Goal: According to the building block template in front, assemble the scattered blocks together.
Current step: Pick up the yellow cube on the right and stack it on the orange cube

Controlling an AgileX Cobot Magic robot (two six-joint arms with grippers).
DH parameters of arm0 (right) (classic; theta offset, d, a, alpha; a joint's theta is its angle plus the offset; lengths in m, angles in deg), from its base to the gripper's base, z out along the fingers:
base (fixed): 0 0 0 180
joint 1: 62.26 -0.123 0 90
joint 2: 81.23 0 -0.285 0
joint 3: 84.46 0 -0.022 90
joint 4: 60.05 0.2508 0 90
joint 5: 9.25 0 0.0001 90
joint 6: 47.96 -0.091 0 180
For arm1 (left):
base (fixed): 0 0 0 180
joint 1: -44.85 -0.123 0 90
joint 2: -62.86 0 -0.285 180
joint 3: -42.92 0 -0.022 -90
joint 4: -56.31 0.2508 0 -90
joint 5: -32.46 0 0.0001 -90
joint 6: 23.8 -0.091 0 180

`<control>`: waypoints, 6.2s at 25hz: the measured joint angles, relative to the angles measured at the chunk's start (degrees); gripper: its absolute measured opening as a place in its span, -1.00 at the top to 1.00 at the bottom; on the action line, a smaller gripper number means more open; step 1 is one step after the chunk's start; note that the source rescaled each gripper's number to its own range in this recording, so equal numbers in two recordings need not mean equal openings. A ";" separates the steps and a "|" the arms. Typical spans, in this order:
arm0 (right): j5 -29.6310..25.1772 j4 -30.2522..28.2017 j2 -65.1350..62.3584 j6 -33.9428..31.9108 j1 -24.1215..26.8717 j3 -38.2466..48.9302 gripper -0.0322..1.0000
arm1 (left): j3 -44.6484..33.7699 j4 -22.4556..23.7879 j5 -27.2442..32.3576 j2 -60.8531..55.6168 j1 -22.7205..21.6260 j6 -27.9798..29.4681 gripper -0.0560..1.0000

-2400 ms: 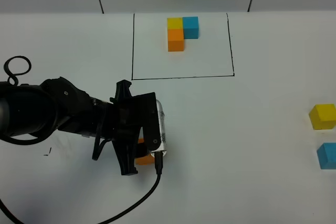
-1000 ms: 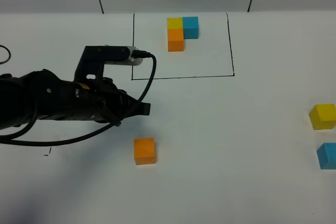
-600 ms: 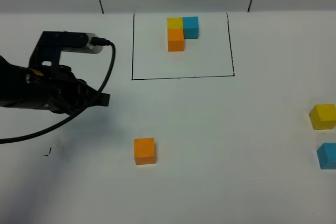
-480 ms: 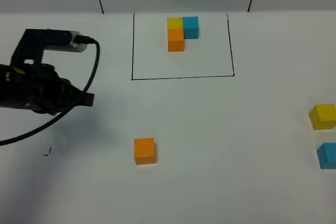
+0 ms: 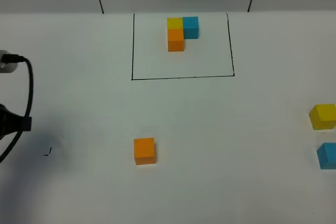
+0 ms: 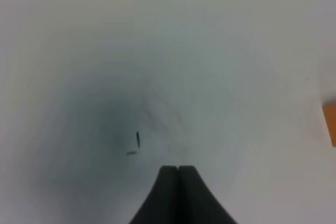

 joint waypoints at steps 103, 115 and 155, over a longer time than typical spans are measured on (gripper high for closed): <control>0.00 0.00 0.00 0.00 0.00 0.00 0.91 | -6.36 10.84 27.11 -63.64 6.50 9.63 0.89; 0.00 0.00 0.00 0.00 0.00 0.00 0.91 | -6.36 10.84 27.11 -63.64 6.50 9.63 0.89; 0.00 0.00 0.00 0.00 0.00 0.00 0.91 | -6.36 10.84 27.11 -63.64 6.50 9.63 0.89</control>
